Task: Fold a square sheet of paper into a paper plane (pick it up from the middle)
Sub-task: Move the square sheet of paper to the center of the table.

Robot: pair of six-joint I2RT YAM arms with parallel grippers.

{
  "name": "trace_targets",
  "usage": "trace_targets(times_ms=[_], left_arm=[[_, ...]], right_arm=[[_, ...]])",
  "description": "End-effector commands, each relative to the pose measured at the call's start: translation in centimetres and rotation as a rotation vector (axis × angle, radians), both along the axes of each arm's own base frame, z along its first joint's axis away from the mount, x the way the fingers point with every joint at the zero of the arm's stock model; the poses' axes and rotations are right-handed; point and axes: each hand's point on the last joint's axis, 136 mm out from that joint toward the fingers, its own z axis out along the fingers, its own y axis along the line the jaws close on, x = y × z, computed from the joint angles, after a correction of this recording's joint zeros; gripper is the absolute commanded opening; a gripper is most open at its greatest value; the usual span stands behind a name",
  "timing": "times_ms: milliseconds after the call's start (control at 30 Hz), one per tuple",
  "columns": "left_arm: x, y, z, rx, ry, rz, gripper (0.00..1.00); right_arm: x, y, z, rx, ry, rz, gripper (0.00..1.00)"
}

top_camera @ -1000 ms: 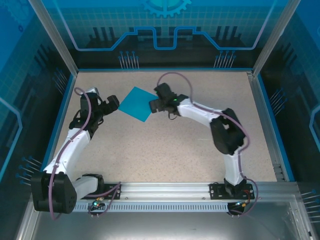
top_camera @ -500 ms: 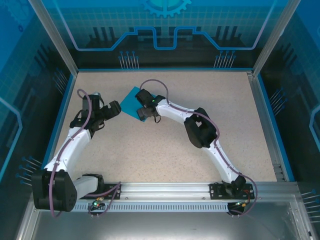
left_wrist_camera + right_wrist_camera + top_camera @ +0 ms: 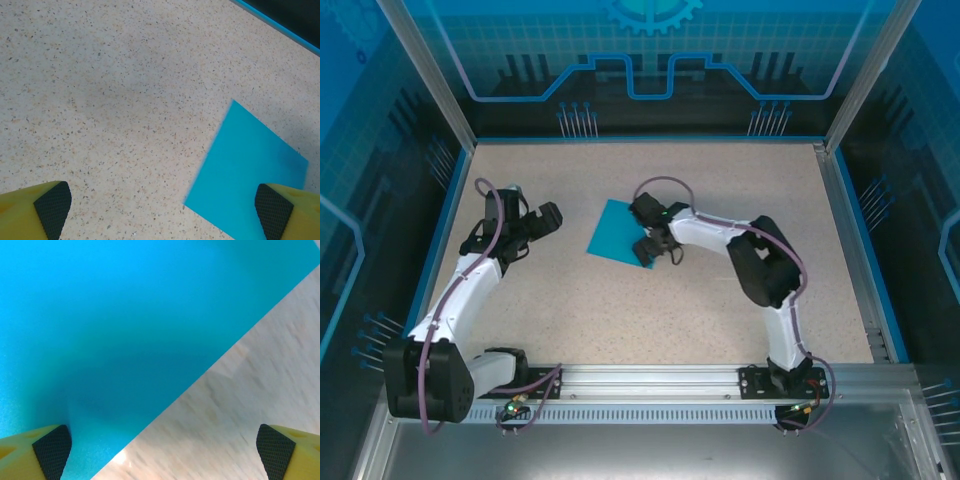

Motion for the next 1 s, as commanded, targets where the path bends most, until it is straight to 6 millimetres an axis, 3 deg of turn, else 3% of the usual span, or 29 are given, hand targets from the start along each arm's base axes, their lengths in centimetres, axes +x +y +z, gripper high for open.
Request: trace_targets(times_ms=[0, 67, 167, 300, 467, 667, 800, 967], left_arm=[[0.5, -0.4, 0.8, -0.034, -0.001, -0.003, 0.99], [0.5, -0.5, 0.7, -0.041, 0.007, -0.003, 0.98], [0.5, -0.6, 0.5, -0.049, 0.021, -0.002, 0.99], [0.5, -0.7, 0.3, -0.062, 0.029, -0.001, 0.99], [0.3, -0.8, 0.0, -0.07, 0.044, -0.004, 0.99], [0.2, -1.0, -0.3, -0.085, 0.054, -0.004, 0.99], [0.3, -1.1, -0.4, -0.089, 0.059, -0.005, 0.98], [0.3, -1.2, -0.5, -0.091, 0.063, -0.009, 0.99]], right_arm=[[-3.0, -5.6, -0.9, -0.087, 0.132, -0.086, 0.99], [-2.2, -5.1, 0.9, -0.042, 0.087, -0.108, 1.0], [-0.7, -1.7, 4.2, 0.056, 0.003, -0.103, 0.99], [1.5, 3.1, 5.3, 0.173, -0.046, -0.178, 0.99], [4.2, 6.4, 3.8, 0.203, -0.058, -0.308, 0.98], [5.7, 7.7, 1.5, 0.189, -0.033, -0.326, 0.96], [4.4, 8.2, -1.3, 0.182, 0.058, -0.284, 0.95], [1.1, 7.6, -3.9, 0.16, 0.183, -0.169, 0.95]])
